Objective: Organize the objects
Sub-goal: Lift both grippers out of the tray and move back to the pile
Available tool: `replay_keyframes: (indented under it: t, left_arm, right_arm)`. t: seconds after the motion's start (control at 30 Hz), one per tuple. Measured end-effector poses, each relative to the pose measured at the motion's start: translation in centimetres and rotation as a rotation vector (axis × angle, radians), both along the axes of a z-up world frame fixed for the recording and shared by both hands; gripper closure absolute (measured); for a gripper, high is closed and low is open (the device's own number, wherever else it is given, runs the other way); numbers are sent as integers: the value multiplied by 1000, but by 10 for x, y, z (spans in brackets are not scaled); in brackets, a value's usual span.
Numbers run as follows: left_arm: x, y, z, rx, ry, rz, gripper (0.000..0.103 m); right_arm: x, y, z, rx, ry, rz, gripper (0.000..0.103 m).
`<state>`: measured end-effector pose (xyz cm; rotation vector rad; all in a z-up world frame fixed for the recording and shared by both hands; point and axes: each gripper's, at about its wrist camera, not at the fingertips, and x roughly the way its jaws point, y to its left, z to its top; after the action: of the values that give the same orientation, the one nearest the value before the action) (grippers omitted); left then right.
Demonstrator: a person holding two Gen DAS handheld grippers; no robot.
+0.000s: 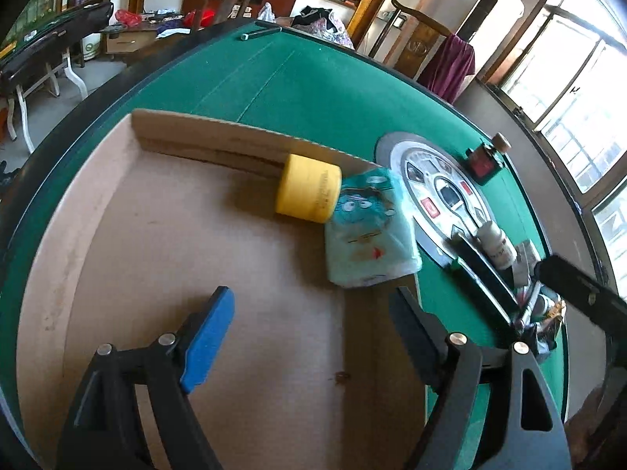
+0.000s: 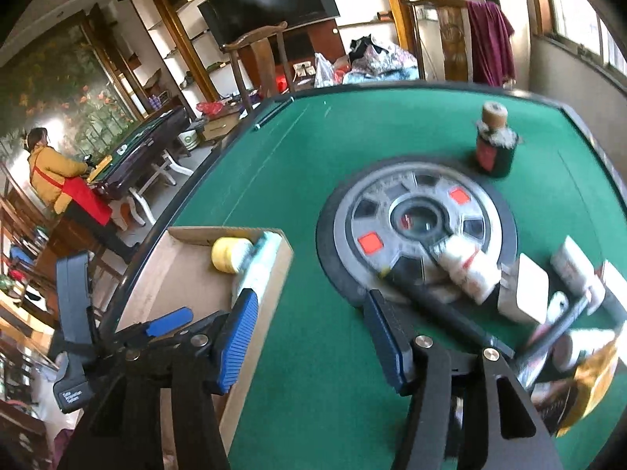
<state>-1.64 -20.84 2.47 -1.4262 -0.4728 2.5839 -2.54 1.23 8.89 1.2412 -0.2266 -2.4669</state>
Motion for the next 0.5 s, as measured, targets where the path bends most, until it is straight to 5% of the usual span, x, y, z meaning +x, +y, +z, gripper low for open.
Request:
replay_keyframes:
  t: [0.13,0.23,0.4,0.5]
  left_arm:
    - [13,1,24,9,16,3,23]
    - [43,8,77,63,115,-36,22]
    - [104,22,202,229,321,-160,22]
    - [132,32,279,238,432,-220,22]
  right_arm:
    - [22,19,9,-9,2,0,42]
    - [46,46,50,11,69,-24,42]
    - [91,97,166,-47,169,-57,35]
    - [117,121,242,-131,207,-58,31]
